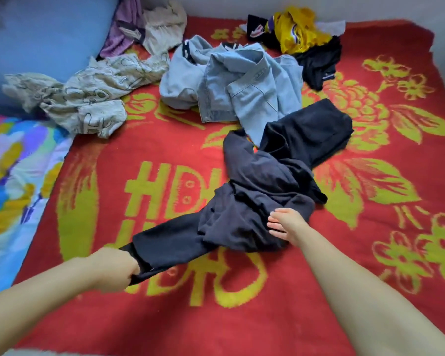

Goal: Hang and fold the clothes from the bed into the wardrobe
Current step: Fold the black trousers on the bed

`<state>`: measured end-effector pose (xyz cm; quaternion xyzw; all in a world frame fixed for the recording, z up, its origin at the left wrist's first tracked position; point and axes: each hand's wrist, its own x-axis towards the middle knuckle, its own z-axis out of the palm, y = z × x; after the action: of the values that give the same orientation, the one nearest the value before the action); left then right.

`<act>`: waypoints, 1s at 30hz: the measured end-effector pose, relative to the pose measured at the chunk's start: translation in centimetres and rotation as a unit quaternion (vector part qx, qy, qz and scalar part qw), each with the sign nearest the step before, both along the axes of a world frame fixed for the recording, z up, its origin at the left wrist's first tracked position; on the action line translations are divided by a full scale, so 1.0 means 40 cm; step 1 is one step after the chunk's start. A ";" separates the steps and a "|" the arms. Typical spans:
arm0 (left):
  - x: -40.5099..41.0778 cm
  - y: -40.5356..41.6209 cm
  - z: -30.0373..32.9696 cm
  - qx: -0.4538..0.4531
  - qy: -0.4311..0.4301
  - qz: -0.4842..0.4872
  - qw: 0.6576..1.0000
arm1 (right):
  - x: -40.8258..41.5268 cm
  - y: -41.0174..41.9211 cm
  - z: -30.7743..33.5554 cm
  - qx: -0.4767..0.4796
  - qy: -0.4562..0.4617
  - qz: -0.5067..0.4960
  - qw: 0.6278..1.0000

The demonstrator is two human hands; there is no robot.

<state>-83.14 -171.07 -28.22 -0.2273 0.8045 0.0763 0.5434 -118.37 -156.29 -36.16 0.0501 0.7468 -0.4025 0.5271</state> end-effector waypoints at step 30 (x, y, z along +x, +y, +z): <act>-0.372 0.107 -0.224 0.017 0.356 0.462 0.812 | 0.078 -0.032 0.016 0.070 0.284 0.379 0.878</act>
<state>-98.02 -166.79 -37.18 -0.5202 0.7405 0.4074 0.1231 -115.25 -157.56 -35.53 -0.3164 0.8526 -0.1153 0.3996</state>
